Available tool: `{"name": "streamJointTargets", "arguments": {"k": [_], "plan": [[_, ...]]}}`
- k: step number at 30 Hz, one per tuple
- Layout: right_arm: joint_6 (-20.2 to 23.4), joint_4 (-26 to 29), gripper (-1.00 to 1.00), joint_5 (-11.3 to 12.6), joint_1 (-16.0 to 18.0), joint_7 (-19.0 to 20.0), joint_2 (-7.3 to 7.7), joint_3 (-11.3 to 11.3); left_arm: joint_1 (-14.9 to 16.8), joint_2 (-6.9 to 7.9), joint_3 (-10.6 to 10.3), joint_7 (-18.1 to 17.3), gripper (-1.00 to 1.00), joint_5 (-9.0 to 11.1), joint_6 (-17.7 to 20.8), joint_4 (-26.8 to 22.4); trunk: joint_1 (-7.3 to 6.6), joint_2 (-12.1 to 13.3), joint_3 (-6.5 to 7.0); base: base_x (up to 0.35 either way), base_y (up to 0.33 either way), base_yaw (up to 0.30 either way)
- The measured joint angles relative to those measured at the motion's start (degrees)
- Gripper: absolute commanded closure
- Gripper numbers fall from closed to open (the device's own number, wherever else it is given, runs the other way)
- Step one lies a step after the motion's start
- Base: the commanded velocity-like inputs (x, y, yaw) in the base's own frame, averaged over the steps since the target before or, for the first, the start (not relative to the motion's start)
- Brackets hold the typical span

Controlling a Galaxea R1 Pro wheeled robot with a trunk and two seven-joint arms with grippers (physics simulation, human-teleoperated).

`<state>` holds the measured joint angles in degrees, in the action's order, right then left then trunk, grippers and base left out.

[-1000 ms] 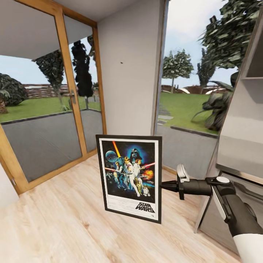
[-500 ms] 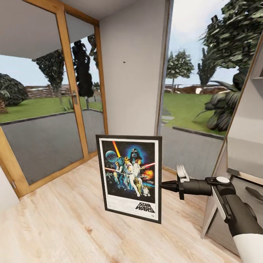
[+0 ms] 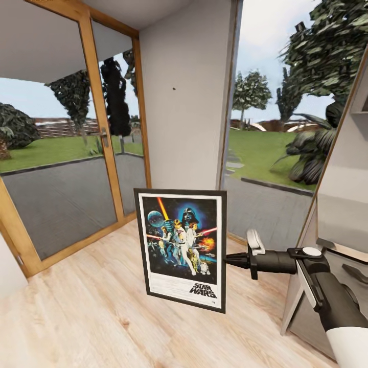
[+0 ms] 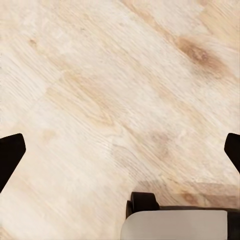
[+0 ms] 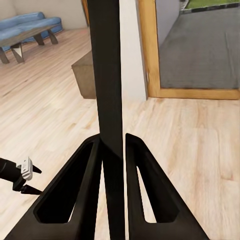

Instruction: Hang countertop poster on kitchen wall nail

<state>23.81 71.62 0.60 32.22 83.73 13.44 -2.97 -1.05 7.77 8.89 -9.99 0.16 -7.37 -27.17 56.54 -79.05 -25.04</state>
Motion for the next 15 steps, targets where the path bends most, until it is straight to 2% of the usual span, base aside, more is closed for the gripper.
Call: {"name": "streamJointTargets", "arguments": {"k": [11,15], "plan": [[0.0,0.0,1.00,0.0,0.0,0.1,0.00,0.0,0.0,-0.06,-0.6,-0.1,-1.00,0.0,0.4,-0.5,-2.42,4.4,1.98,0.000,0.000,0.000],[0.0,0.0,1.00,0.0,0.0,0.1,0.00,0.0,0.0,-0.07,-0.6,-0.3,-1.00,-0.1,0.7,-4.6,-3.30,6.0,2.70,0.000,0.000,0.000]]}}
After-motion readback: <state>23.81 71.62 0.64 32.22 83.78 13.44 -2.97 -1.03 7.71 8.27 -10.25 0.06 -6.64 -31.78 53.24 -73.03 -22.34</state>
